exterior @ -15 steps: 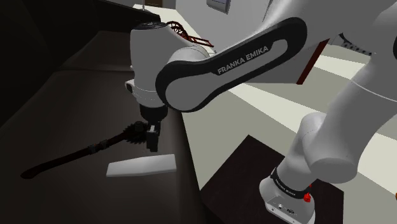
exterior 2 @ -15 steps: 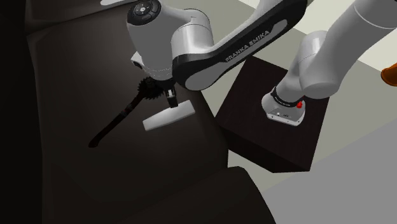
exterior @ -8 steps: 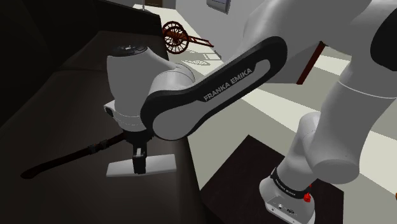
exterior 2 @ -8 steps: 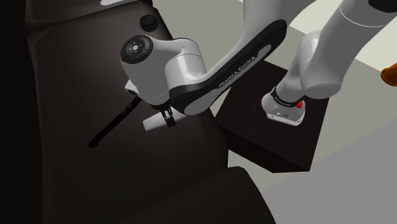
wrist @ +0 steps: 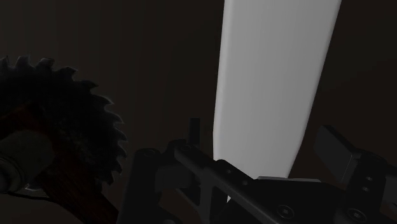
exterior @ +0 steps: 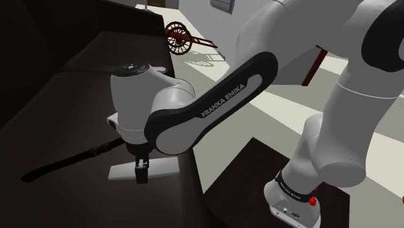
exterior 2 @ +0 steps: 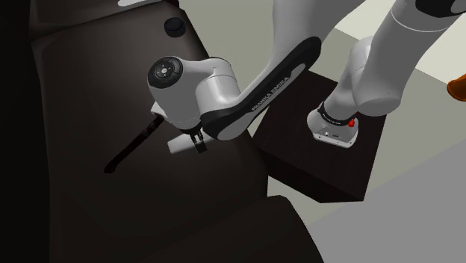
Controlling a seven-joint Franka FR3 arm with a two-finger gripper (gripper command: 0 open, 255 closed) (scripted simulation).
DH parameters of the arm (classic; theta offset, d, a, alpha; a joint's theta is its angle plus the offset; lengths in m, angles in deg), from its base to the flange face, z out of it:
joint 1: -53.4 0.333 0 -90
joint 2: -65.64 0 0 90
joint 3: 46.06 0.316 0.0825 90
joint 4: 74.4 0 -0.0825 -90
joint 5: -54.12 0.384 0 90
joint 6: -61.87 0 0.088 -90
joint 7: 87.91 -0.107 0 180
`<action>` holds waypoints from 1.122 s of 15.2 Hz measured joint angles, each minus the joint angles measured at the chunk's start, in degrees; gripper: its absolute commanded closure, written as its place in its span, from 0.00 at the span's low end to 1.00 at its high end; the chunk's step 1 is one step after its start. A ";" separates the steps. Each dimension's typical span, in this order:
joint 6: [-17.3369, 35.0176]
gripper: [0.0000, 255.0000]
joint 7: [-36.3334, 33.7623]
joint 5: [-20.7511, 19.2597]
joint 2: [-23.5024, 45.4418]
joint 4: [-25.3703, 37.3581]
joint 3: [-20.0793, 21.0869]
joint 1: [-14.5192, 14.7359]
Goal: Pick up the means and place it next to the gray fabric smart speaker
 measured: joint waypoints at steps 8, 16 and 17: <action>0.16 1.00 -0.01 -0.05 0.07 -0.08 -0.02 0.00; -0.12 1.00 0.07 0.08 -0.13 0.02 0.01 -0.03; -0.53 1.00 0.19 0.25 -0.43 0.15 0.04 -0.06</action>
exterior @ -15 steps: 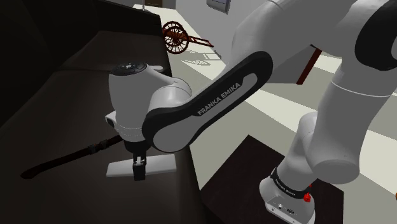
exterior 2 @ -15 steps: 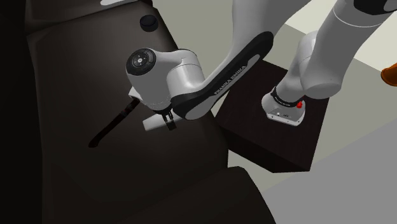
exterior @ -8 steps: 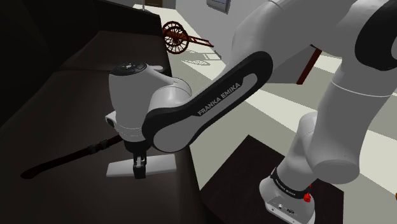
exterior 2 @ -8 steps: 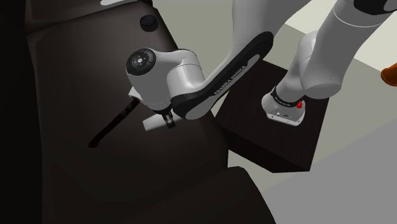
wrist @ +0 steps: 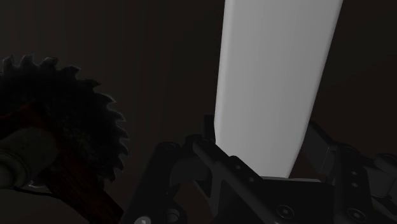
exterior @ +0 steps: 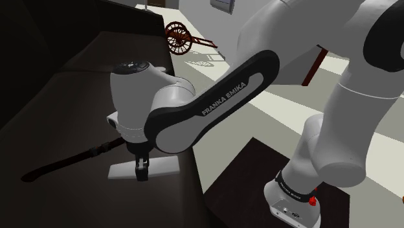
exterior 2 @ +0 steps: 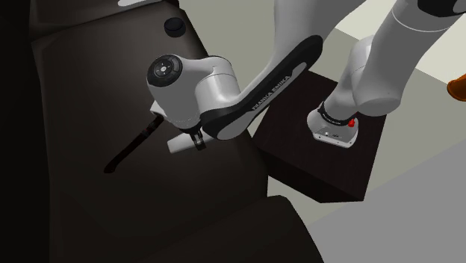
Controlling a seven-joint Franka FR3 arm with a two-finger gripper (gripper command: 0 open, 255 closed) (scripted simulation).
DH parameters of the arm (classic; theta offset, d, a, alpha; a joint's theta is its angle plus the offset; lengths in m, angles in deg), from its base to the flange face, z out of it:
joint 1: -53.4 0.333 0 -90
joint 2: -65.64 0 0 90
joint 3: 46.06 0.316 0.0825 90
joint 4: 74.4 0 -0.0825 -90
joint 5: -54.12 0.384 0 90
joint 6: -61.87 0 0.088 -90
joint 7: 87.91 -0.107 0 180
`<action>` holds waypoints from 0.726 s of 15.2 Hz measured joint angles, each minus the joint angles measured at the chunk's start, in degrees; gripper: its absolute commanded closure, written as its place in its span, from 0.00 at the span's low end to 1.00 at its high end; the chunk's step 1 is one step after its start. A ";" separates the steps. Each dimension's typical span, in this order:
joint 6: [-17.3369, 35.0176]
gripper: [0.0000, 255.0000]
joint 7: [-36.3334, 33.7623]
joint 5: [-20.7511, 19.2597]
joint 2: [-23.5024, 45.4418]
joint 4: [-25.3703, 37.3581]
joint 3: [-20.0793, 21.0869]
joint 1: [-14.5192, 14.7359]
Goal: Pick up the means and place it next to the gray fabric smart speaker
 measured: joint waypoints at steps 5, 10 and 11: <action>-3.46 1.00 0.80 1.22 -2.22 1.43 0.24 -0.17; -7.12 1.00 1.69 2.43 -4.56 2.96 0.33 -0.37; -7.98 1.00 1.83 2.61 -4.89 3.52 0.33 -0.40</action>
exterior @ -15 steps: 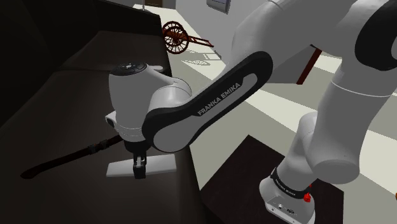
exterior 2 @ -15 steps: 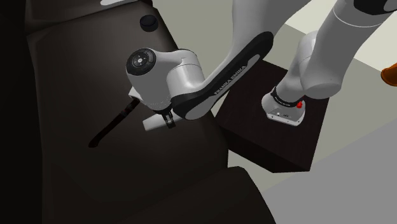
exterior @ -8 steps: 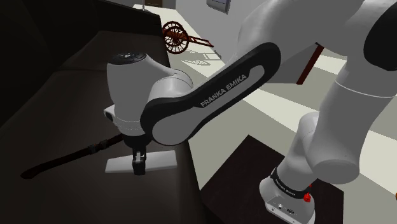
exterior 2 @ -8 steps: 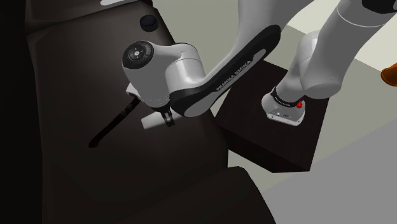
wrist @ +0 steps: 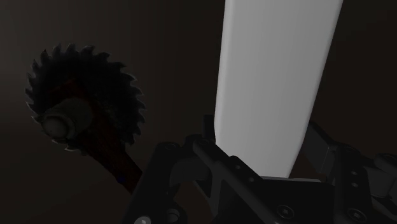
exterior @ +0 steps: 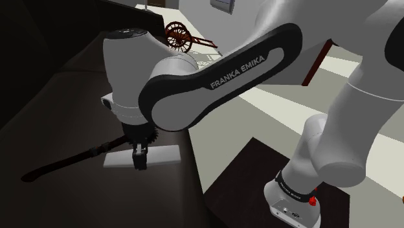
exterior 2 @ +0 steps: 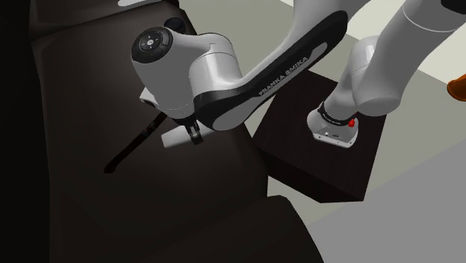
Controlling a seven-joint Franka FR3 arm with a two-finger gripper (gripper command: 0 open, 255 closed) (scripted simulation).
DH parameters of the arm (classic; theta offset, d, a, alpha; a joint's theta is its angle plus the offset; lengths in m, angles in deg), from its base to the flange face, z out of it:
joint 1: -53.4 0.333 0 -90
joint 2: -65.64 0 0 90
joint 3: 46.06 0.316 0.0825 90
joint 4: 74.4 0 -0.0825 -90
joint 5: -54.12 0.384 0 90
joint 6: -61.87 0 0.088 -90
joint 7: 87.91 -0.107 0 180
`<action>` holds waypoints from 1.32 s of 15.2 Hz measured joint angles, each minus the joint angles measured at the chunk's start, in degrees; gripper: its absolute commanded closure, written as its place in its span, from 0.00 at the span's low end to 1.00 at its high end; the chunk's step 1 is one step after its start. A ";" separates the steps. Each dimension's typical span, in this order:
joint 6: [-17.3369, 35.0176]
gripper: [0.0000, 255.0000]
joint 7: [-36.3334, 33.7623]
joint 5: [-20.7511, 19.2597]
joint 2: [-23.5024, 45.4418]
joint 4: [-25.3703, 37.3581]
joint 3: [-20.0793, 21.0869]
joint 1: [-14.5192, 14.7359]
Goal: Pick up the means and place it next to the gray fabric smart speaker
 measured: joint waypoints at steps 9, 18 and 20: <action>-5.75 1.00 1.55 1.22 -2.58 3.37 -0.36 -0.50; -6.45 1.00 13.74 1.74 -3.87 2.86 -6.40 -6.49; -6.19 1.00 16.23 1.63 -3.58 2.89 -7.68 -7.75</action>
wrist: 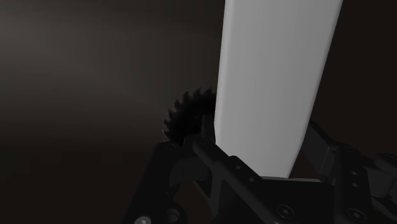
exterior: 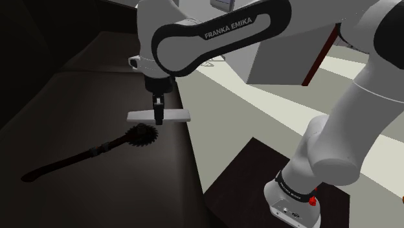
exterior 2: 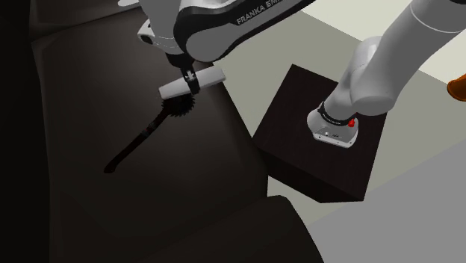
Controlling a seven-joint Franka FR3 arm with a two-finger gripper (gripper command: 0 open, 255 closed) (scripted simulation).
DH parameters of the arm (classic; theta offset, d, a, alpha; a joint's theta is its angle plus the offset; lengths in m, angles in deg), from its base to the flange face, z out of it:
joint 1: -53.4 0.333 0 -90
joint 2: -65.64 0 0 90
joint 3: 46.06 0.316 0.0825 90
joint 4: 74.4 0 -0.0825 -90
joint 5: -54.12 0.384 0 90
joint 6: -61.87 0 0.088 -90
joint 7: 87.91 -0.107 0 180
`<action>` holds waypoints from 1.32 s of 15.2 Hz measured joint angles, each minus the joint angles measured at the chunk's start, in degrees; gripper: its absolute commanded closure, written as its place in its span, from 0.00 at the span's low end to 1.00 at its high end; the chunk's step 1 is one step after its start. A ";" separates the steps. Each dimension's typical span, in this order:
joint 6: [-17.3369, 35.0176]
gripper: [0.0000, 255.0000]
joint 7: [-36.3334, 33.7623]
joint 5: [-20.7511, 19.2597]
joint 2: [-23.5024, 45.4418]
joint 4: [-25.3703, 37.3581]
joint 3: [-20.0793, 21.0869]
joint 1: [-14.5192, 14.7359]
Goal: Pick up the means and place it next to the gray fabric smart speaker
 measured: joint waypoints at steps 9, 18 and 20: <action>-0.64 1.00 11.48 -0.75 4.27 4.90 -5.80 -5.99; -2.66 1.00 21.26 -1.02 11.84 14.48 -10.21 -11.37; -1.82 1.00 21.56 -1.06 12.54 14.35 -10.34 -11.54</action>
